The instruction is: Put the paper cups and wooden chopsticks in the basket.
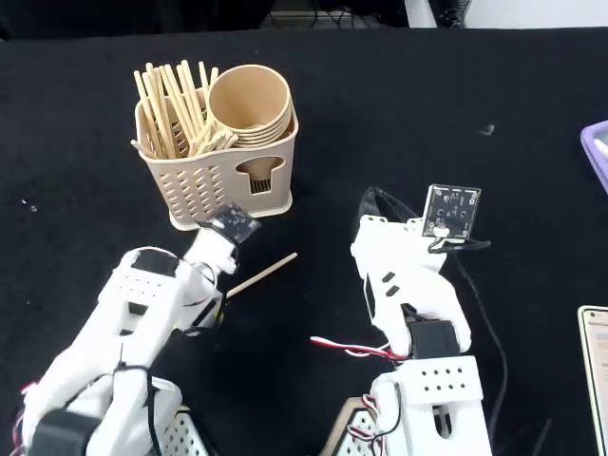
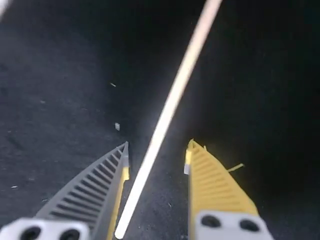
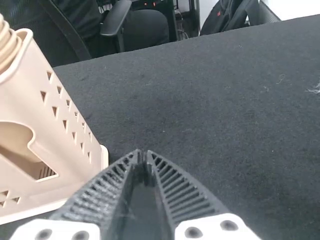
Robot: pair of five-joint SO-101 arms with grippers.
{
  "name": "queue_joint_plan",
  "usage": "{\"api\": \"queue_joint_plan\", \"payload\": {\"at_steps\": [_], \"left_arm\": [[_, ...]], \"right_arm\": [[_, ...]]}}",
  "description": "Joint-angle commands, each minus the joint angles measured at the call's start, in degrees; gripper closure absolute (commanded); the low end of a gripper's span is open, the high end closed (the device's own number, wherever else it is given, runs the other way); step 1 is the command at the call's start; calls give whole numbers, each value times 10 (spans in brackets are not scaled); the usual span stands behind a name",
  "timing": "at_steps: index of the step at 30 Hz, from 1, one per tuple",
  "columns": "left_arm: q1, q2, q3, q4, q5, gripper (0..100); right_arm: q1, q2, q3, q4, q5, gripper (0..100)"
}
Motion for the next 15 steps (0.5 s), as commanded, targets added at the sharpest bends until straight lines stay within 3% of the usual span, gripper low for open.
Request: {"api": "queue_joint_plan", "payload": {"at_steps": [1, 15], "left_arm": [[2, 58, -23, -7, -17, 813], [7, 120, -53, -10, -56, 896]], "right_arm": [[-5, -9, -11, -14, 7, 986], [-5, -11, -11, -14, 7, 985]]}}
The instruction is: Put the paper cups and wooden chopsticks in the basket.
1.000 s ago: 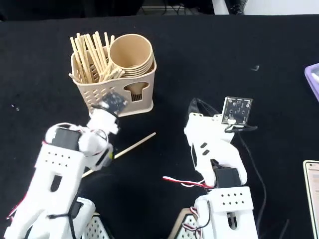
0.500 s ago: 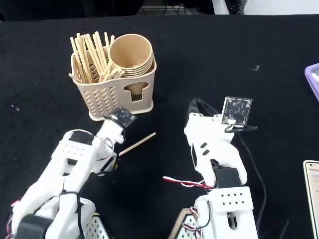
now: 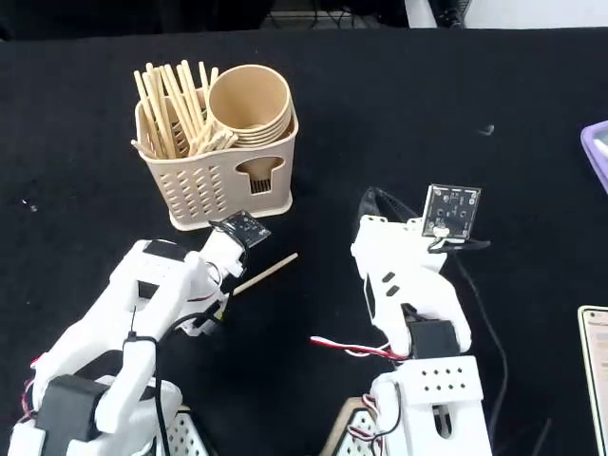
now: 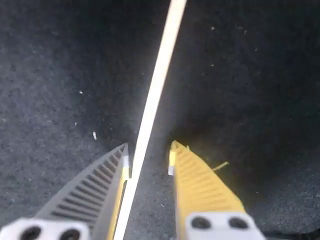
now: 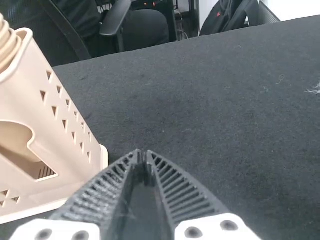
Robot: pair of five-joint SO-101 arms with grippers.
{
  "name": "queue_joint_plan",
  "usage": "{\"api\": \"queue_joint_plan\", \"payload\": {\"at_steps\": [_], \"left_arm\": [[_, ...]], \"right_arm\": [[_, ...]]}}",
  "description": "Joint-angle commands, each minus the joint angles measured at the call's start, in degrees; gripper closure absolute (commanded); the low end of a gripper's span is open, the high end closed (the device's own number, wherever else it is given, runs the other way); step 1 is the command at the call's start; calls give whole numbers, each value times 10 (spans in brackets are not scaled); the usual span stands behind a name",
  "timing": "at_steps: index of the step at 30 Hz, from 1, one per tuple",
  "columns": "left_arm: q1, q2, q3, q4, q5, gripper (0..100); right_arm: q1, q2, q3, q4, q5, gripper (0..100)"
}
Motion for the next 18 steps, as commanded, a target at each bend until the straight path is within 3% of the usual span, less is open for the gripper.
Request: {"api": "queue_joint_plan", "payload": {"at_steps": [1, 3, 7, 18], "left_arm": [[2, 15, -13, -11, -7, 923], [3, 14, -13, -11, -7, 977], [4, 9, -14, -4, -7, 972], [4, 8, -115, 200, -72, 971]], "right_arm": [[-6, -11, -11, -14, 5, 985], [-6, -11, -11, -14, 5, 985], [-6, -11, -11, -14, 5, 984], [-6, -11, -11, -14, 5, 984]]}}
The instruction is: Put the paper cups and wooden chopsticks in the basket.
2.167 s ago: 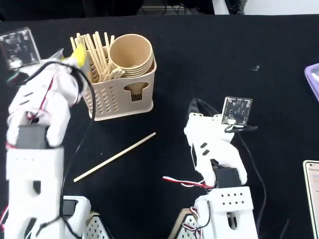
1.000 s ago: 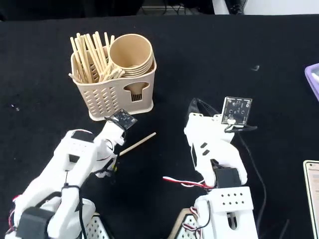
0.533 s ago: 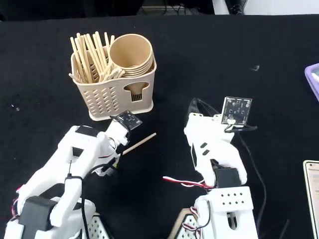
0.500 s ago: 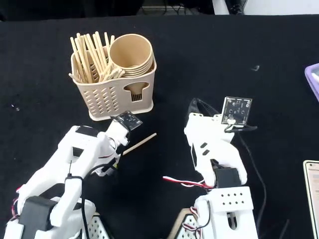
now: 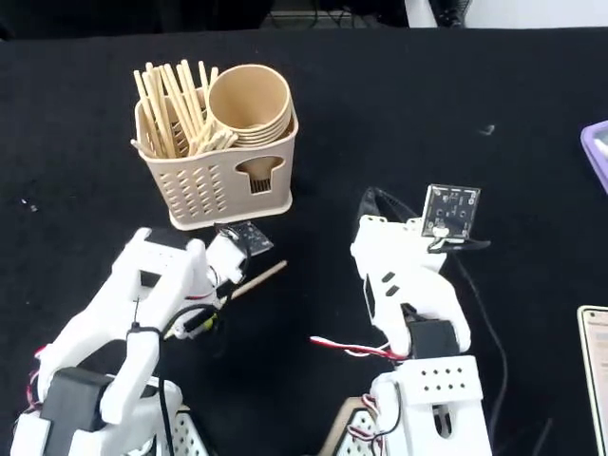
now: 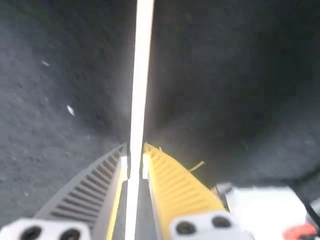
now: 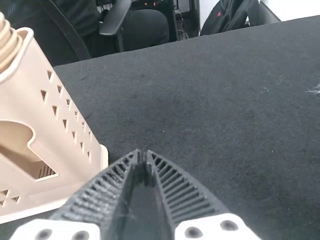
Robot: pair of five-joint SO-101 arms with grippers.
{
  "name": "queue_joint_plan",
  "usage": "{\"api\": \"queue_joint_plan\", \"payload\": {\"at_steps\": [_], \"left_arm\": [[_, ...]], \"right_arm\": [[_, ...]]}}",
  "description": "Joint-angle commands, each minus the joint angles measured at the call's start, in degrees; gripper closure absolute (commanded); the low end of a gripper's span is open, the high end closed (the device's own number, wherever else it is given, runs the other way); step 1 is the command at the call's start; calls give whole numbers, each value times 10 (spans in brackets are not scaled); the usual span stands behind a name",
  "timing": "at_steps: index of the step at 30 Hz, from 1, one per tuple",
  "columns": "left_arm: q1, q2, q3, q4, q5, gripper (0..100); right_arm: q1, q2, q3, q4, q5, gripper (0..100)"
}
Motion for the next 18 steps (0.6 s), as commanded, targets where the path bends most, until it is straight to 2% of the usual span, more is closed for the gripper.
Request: {"api": "queue_joint_plan", "payload": {"at_steps": [1, 7, 16, 18], "left_arm": [[3, -5, -66, 74, -15, 971], [4, -59, -107, 140, -15, 971], [-12, -339, -194, 235, -8, 971], [-16, -381, -228, 240, 14, 971]], "right_arm": [[-5, -11, -11, -14, 5, 984], [-5, -12, -11, -14, 5, 984], [-5, -12, -11, -14, 5, 985], [-5, -10, -11, -14, 5, 985]]}}
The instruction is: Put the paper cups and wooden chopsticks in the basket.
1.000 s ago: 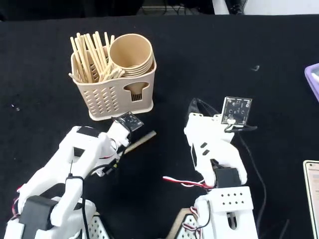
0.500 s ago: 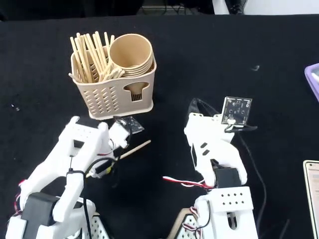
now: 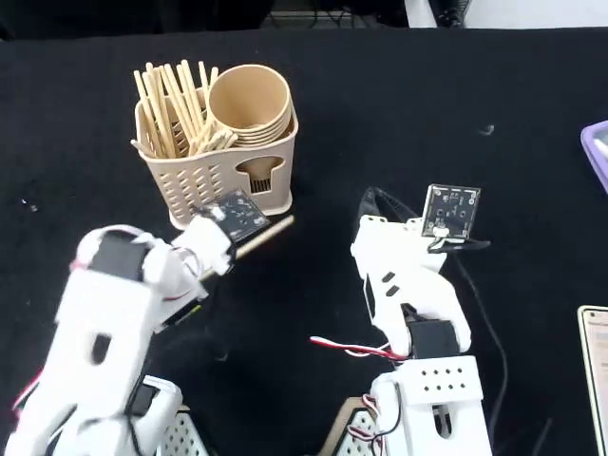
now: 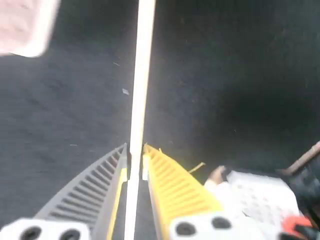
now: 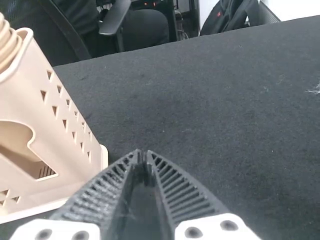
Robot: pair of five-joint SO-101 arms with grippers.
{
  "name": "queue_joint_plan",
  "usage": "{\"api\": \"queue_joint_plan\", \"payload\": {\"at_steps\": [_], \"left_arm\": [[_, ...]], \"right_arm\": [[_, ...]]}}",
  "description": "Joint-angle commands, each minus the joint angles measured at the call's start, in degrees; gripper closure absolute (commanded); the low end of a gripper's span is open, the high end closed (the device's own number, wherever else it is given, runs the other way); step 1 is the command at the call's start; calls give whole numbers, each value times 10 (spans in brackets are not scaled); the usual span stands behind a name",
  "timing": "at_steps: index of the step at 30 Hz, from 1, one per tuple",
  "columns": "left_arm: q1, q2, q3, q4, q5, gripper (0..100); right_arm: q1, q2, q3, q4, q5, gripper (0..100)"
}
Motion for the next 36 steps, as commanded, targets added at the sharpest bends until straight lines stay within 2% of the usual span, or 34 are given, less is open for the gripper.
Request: {"api": "queue_joint_plan", "payload": {"at_steps": [1, 5, 9, 14, 19, 22, 25, 27, 36], "left_arm": [[-17, -111, -105, 17, 35, 971], [-43, -149, -223, -15, 103, 971], [-101, -149, -270, -152, 217, 971], [-122, -148, -246, -364, 369, 971], [-120, -146, -190, -550, 487, 970], [-117, -145, -121, -669, 530, 970], [-117, -121, -53, -784, 537, 970], [-121, -95, -28, -821, 538, 970], [-86, 31, -32, -818, 538, 967]], "right_arm": [[-5, -10, -11, -14, 5, 985], [-5, -9, -11, -14, 5, 986], [-5, -11, -7, -15, 5, 986], [-5, -13, -6, -15, 5, 985], [-5, -13, -7, -15, 5, 985], [-5, -13, -8, -15, 5, 985], [-3, -13, -9, -15, 5, 984], [-4, -13, -9, -15, 5, 984], [-5, -13, -9, -15, 6, 984]]}}
